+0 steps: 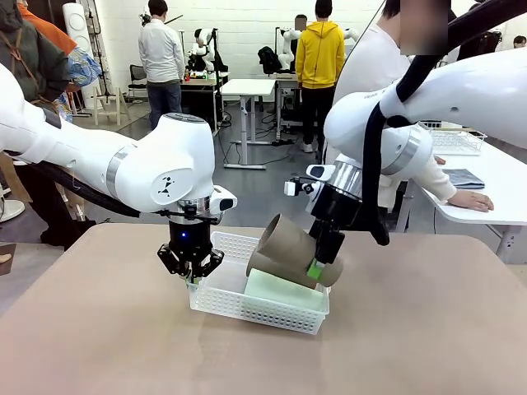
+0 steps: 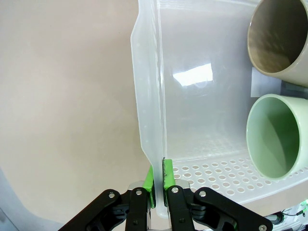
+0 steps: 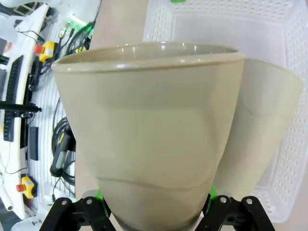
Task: Clean and organize the cups into the basket.
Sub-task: Pick up the Reusable plastic cup from the right side of the table and stack it inside the Organizing basket in the center of the table, then move the Organizing basket back to the left side of the table.
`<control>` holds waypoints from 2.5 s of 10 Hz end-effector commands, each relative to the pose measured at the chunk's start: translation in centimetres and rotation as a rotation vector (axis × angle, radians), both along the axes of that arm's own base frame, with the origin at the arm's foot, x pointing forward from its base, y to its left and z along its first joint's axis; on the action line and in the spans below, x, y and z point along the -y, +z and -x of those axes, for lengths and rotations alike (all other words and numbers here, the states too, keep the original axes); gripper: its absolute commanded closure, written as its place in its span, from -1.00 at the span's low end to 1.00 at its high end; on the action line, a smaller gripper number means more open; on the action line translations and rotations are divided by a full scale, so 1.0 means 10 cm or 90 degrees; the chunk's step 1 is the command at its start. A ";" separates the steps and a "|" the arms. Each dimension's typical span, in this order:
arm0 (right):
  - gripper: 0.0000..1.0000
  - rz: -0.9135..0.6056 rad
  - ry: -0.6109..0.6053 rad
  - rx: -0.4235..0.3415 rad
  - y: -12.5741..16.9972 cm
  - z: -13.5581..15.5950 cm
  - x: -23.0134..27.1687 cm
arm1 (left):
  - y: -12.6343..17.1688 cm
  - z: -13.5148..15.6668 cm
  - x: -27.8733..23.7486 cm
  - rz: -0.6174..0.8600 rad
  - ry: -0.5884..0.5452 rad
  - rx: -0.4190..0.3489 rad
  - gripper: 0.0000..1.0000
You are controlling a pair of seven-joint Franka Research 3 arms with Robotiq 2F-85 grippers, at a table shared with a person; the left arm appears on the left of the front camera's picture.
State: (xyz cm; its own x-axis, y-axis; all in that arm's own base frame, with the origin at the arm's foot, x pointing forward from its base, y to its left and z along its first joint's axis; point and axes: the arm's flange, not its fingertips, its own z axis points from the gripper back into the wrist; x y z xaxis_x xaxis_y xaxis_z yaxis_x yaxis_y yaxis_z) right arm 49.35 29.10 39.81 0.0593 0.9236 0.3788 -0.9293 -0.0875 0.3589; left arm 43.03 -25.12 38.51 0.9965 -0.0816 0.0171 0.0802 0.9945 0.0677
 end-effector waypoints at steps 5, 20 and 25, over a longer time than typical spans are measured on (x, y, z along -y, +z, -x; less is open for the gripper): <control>-0.59 0.010 0.027 0.053 -0.22 -0.19 -0.30 | 0.03 -0.01 -0.01 -0.006 -0.001 0.008 1.00; -1.00 -0.014 0.032 0.052 -0.17 -0.16 -0.33 | 0.03 -0.01 -0.01 -0.006 -0.001 0.008 1.00; -1.00 -0.014 0.032 0.052 -0.17 -0.16 -0.33 | 0.03 -0.01 -0.01 -0.006 -0.001 0.008 1.00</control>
